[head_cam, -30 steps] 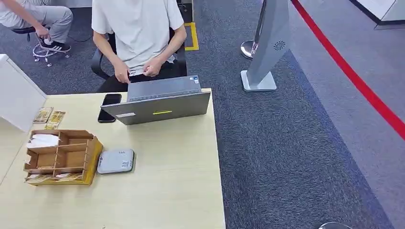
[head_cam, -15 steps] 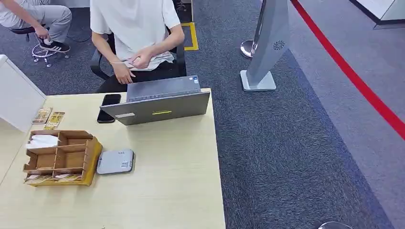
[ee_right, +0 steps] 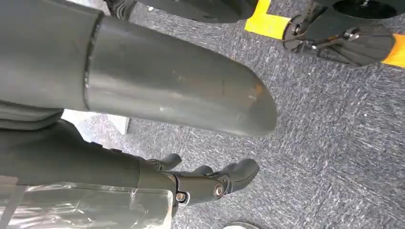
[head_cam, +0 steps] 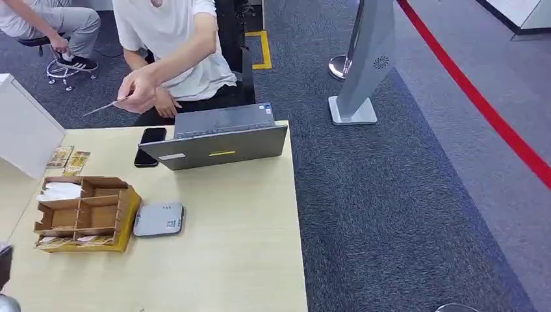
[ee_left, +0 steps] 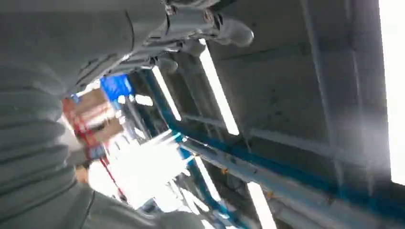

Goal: Pass the card to the sensor for recognition and then transmit it.

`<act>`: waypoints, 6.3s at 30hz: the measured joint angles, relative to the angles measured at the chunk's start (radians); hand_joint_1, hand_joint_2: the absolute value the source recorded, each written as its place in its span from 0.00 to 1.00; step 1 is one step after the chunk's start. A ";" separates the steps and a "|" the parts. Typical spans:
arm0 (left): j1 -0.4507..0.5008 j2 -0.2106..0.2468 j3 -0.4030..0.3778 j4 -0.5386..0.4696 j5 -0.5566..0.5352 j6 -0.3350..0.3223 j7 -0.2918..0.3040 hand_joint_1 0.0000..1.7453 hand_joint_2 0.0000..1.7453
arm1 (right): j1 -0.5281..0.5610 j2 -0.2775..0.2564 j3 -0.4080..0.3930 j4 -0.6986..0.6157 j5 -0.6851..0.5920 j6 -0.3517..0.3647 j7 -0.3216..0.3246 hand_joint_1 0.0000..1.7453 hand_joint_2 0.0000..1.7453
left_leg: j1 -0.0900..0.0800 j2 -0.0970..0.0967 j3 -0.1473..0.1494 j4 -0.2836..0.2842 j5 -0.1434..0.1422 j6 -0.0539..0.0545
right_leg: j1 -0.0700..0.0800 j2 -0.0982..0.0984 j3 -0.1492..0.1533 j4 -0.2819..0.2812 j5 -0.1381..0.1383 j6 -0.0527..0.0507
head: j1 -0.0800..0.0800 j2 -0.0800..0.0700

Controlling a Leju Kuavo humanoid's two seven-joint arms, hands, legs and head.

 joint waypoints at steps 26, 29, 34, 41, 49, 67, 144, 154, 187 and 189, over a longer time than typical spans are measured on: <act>-0.477 0.332 -0.193 0.797 -0.248 -0.326 0.507 0.00 1.00 | -0.009 -0.001 0.000 0.001 0.016 0.018 0.000 0.00 0.00 | 0.001 0.007 -0.004 0.000 0.004 -0.005 | 0.001 0.010 -0.007 0.003 0.006 -0.004 | -0.004 0.000; -0.481 0.331 -0.199 0.807 -0.244 -0.326 0.503 0.00 1.00 | -0.009 -0.001 0.000 0.001 0.017 0.018 0.000 0.00 0.00 | 0.001 0.007 -0.004 0.000 0.004 -0.005 | 0.001 0.010 -0.007 0.003 0.006 -0.004 | -0.003 0.000; -0.481 0.327 -0.208 0.817 -0.242 -0.326 0.496 0.00 1.00 | -0.009 -0.001 0.000 0.001 0.016 0.018 0.000 0.00 0.00 | 0.001 0.007 -0.004 0.000 0.004 -0.005 | 0.001 0.010 -0.007 0.003 0.006 -0.004 | -0.004 0.000; -0.480 0.326 -0.224 0.825 -0.231 -0.326 0.488 1.00 1.00 | -0.009 -0.001 0.000 0.001 0.016 0.018 -0.002 0.00 0.00 | 0.001 0.007 -0.004 0.000 0.004 -0.005 | 0.001 0.010 -0.007 0.003 0.006 -0.004 | -0.004 0.000; -0.463 0.321 -0.240 0.814 -0.214 -0.323 0.482 1.00 1.00 | -0.009 -0.001 0.000 0.001 0.016 0.017 -0.003 0.00 0.00 | 0.001 0.007 -0.004 0.000 0.004 -0.005 | 0.001 0.010 -0.007 0.003 0.006 -0.004 | -0.004 0.000; -0.461 0.315 -0.253 0.796 -0.206 -0.325 0.481 1.00 1.00 | -0.009 -0.002 0.000 0.001 0.026 0.016 -0.003 0.00 0.00 | 0.001 0.007 -0.004 0.000 0.004 -0.005 | 0.001 0.010 -0.007 0.003 0.006 -0.004 | -0.004 0.000; -0.078 0.327 -0.832 0.434 -0.388 -0.635 0.630 1.00 1.00 | 0.022 -0.007 -0.116 0.001 -0.020 -0.035 -0.006 0.00 0.00 | 0.000 0.007 -0.005 0.000 0.002 -0.002 | 0.000 0.009 -0.007 0.002 0.005 -0.002 | -0.004 0.000; -0.097 0.354 -0.848 0.467 -0.381 -0.680 0.657 1.00 1.00 | 0.022 -0.007 -0.129 0.001 -0.009 -0.037 -0.002 0.00 0.00 | 0.000 0.007 -0.005 0.000 0.002 -0.002 | 0.000 0.009 -0.007 0.002 0.005 -0.002 | -0.004 0.000; -0.190 0.469 -0.928 0.501 -0.179 -0.828 0.590 1.00 1.00 | 0.022 -0.007 -0.150 0.001 -0.001 -0.040 0.000 0.00 0.00 | 0.000 0.007 -0.005 0.000 0.002 -0.002 | 0.000 0.009 -0.007 0.002 0.005 -0.002 | -0.004 0.000; -0.192 0.480 -0.938 0.506 -0.157 -0.801 0.590 1.00 1.00 | 0.022 -0.007 -0.154 0.001 -0.001 -0.040 -0.001 0.00 0.00 | 0.000 0.007 -0.005 0.000 0.002 -0.002 | 0.000 0.009 -0.007 0.002 0.005 -0.002 | -0.004 0.000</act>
